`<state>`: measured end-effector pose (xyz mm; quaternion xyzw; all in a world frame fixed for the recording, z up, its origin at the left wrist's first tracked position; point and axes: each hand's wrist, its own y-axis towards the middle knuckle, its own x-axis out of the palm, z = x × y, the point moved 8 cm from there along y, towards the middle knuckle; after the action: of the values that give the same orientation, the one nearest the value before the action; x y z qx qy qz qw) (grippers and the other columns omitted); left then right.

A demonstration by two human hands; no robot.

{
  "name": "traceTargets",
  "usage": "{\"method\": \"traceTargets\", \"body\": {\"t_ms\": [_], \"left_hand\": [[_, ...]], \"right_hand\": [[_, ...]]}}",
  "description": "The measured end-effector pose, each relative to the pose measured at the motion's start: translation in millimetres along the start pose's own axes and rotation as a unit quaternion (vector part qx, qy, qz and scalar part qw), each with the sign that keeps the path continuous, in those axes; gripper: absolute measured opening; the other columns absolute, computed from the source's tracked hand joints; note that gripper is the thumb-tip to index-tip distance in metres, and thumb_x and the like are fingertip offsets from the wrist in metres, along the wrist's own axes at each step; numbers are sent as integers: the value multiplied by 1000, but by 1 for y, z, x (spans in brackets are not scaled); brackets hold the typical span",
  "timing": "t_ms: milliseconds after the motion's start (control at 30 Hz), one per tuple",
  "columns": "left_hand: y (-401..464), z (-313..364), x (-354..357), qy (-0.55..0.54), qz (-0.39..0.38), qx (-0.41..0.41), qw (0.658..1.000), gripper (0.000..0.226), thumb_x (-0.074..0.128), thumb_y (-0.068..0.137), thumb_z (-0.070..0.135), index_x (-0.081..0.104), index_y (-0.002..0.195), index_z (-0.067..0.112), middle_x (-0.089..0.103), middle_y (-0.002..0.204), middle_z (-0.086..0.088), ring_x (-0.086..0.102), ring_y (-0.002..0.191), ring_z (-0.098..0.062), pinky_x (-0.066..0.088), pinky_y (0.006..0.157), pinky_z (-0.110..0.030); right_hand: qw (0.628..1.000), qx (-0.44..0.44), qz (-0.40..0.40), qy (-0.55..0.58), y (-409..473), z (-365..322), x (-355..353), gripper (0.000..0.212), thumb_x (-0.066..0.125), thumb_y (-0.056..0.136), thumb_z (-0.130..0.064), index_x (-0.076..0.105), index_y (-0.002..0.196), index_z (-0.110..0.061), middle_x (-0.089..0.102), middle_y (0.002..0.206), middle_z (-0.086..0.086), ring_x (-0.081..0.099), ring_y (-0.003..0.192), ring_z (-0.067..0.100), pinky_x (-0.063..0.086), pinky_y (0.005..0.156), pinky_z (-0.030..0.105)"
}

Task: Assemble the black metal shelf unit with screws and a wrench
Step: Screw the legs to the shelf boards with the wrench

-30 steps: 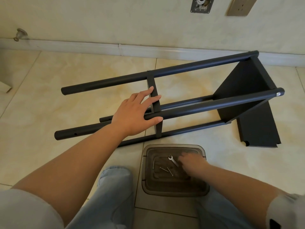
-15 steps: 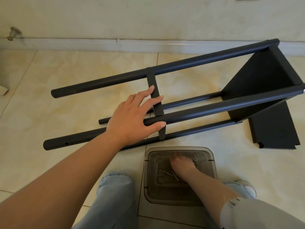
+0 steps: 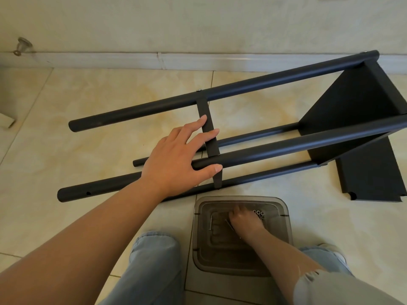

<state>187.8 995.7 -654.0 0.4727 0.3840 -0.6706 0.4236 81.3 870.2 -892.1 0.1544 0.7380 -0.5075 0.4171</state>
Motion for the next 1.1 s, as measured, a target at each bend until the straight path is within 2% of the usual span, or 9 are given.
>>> {"method": "traceTargets", "body": {"t_ms": [200, 433, 533, 633, 733, 833, 867, 1000, 1100], "left_hand": [[0, -1, 0, 2, -1, -3, 1000, 71, 34, 79, 72, 19, 144, 48, 4, 156, 17, 19, 139, -13, 30, 107, -36], [0, 1, -1, 3, -16, -10, 1000, 68, 42, 84, 69, 18, 144, 47, 3, 157, 17, 17, 140, -13, 28, 109, -36], [0, 3, -2, 8, -19, -14, 1000, 68, 42, 84, 68, 20, 145, 46, 4, 157, 16, 16, 141, -14, 27, 110, -38], [0, 3, -3, 8, -17, -13, 1000, 69, 40, 84, 70, 21, 145, 44, 6, 157, 15, 17, 141, -15, 28, 110, -40], [0, 1, -3, 12, -13, -16, 1000, 73, 33, 78, 72, 22, 145, 44, 8, 157, 14, 19, 140, -16, 29, 109, -40], [-1, 3, -4, 16, -9, -12, 1000, 73, 33, 78, 72, 23, 145, 43, 9, 157, 13, 20, 139, -16, 29, 108, -39], [-1, 3, -5, 15, -9, -12, 1000, 73, 34, 78, 71, 23, 145, 43, 9, 157, 14, 21, 139, -16, 29, 108, -39], [0, 3, -6, 10, -5, -10, 1000, 75, 30, 76, 75, 25, 145, 43, 10, 157, 14, 21, 138, -15, 29, 107, -37], [0, 1, -5, 5, -7, -10, 1000, 80, 24, 72, 78, 25, 144, 44, 11, 156, 16, 21, 138, -13, 30, 107, -36]], "right_hand": [[999, 14, -17, 26, -10, 1, -3, 37, 43, 95, -3, 47, 132, -1, 39, 136, 17, 45, 120, 31, 47, 93, 37], [993, 29, -46, 108, -29, 0, -26, 26, 44, 97, -8, 61, 117, -9, 60, 119, 10, 60, 105, 22, 50, 91, 33], [988, -14, -30, 149, -51, -15, -56, 28, 50, 95, -9, 62, 120, -14, 60, 122, 6, 58, 110, 19, 47, 97, 32], [977, -81, 59, 190, -84, -28, -115, 30, 49, 97, -18, 57, 126, -20, 55, 127, -2, 52, 118, 14, 40, 101, 25], [941, -95, 237, 221, -114, -16, -198, 29, 46, 98, -27, 62, 120, -19, 61, 116, -4, 56, 106, 8, 38, 91, 16], [854, -86, 481, 179, -135, 11, -265, 33, 46, 90, -31, 73, 95, -12, 69, 85, -1, 65, 76, 10, 45, 72, 17], [834, -73, 517, 177, -133, 19, -275, 33, 48, 89, -31, 74, 90, -11, 70, 80, 0, 65, 72, 11, 46, 69, 17], [856, -10, 480, 192, -105, 23, -280, 16, 64, 85, -23, 75, 86, -11, 71, 77, 2, 66, 71, 18, 49, 66, 26], [899, 11, 400, 177, -94, 20, -276, 21, 56, 94, -28, 72, 102, -18, 70, 94, -2, 65, 86, 16, 47, 76, 28]]}}
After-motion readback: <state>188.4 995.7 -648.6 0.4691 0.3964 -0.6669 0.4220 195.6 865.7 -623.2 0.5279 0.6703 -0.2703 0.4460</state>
